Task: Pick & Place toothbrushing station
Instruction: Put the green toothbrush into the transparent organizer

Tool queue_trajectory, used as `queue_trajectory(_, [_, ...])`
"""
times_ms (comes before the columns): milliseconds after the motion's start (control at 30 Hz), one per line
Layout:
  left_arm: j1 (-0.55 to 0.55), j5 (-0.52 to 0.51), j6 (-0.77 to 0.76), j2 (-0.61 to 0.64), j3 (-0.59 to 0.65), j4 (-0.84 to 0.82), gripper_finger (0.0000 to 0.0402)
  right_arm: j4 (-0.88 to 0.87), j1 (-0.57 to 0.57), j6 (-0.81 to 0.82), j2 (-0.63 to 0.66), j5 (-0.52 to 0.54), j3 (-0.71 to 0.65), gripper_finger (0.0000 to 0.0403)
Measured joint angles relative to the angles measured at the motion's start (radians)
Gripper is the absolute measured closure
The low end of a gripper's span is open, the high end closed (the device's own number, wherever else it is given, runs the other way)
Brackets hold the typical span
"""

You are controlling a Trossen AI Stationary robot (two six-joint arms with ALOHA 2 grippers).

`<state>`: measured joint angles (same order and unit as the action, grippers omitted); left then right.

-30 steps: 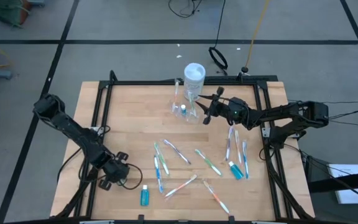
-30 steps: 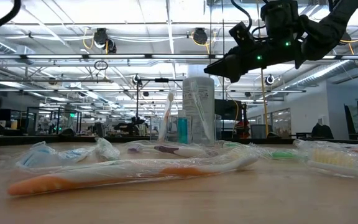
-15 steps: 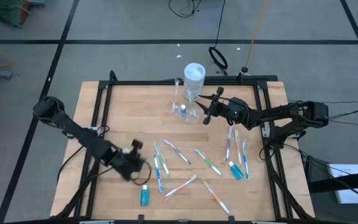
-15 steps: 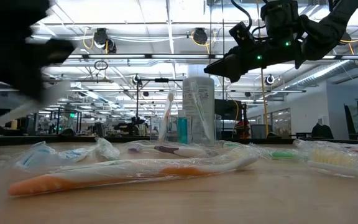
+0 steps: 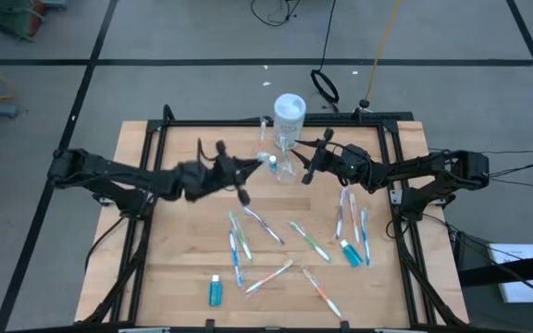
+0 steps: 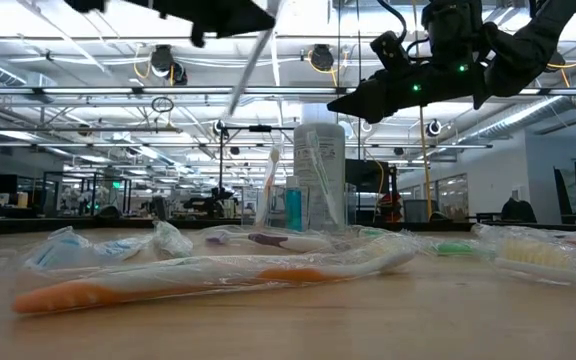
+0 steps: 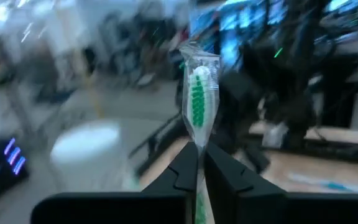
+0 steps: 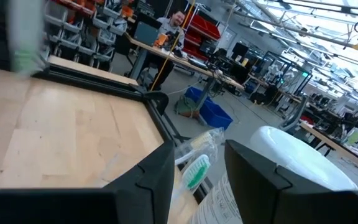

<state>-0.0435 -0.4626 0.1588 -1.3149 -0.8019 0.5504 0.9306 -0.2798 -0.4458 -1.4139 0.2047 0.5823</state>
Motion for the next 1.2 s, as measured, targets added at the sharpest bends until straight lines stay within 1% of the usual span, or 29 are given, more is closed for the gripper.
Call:
queue_trajectory(67, [0.06, 0.074, 0.042, -0.001, 0.001, 0.078, 0.0396, 0.0, 0.0, 0.001, 0.0, 0.0, 0.0, 0.0271])
queue_trajectory(133, [0.121, 0.094, 0.027, -0.001, 0.0, 0.112, 0.0392, 0.0, 0.0, 0.019, 0.0, 0.0, 0.0, 0.0271])
queue_trajectory(233, [0.205, 0.094, -0.056, -0.034, 0.006, 0.116, 0.0385, 0.0, 0.0, 0.043, 0.0, 0.0, 0.0, 0.0271])
queue_trajectory(333, [0.264, 0.117, -0.106, -0.124, 0.019, 0.152, 0.0394, 0.0, 0.0, 0.044, 0.0, -0.001, 0.0, 0.0271])
queue_trajectory(467, [0.314, 0.236, -0.128, -0.285, 0.019, 0.358, 0.0391, 0.0, 0.0, 0.062, 0.0, -0.002, 0.0, 0.0271])
queue_trajectory(533, [0.326, 0.241, -0.116, -0.36, 0.018, 0.465, 0.0386, 0.0, 0.0, 0.068, 0.0, -0.004, 0.0, 0.0271])
queue_trajectory(633, [0.341, 0.17, -0.083, -0.433, 0.018, 0.54, 0.039, -0.001, 0.0, 0.068, 0.0, -0.004, 0.0, 0.0271])
queue_trajectory(700, [0.355, 0.151, -0.072, -0.453, 0.018, 0.545, 0.0396, -0.013, 0.0, 0.068, 0.0, -0.004, 0.0, 0.0271])
queue_trajectory(800, [0.365, 0.147, -0.102, -0.466, 0.018, 0.476, 0.0393, -0.052, 0.0, 0.068, 0.0, -0.003, 0.0, 0.0271])
queue_trajectory(867, [0.366, 0.147, -0.134, -0.467, 0.017, 0.401, 0.0381, -0.067, 0.0, 0.068, 0.0, 0.0, 0.0, 0.0271])
queue_trajectory(967, [0.361, 0.116, -0.137, -0.464, 0.017, 0.35, 0.0358, -0.082, 0.0, 0.068, 0.0, 0.0, 0.0, 0.0271])
queue_trajectory(1067, [0.339, 0.006, -0.106, -0.464, 0.017, 0.343, 0.0338, -0.086, 0.0, 0.068, 0.0, 0.0, 0.0, 0.0271])
queue_trajectory(1133, [0.319, -0.109, -0.043, -0.464, 0.017, 0.343, 0.0326, -0.086, 0.0, 0.068, 0.0, 0.001, 0.0, 0.0271])
queue_trajectory(1200, [0.298, -0.246, 0.038, -0.464, 0.017, 0.343, 0.0314, -0.087, 0.0, 0.068, 0.0, 0.001, 0.0, 0.0271])
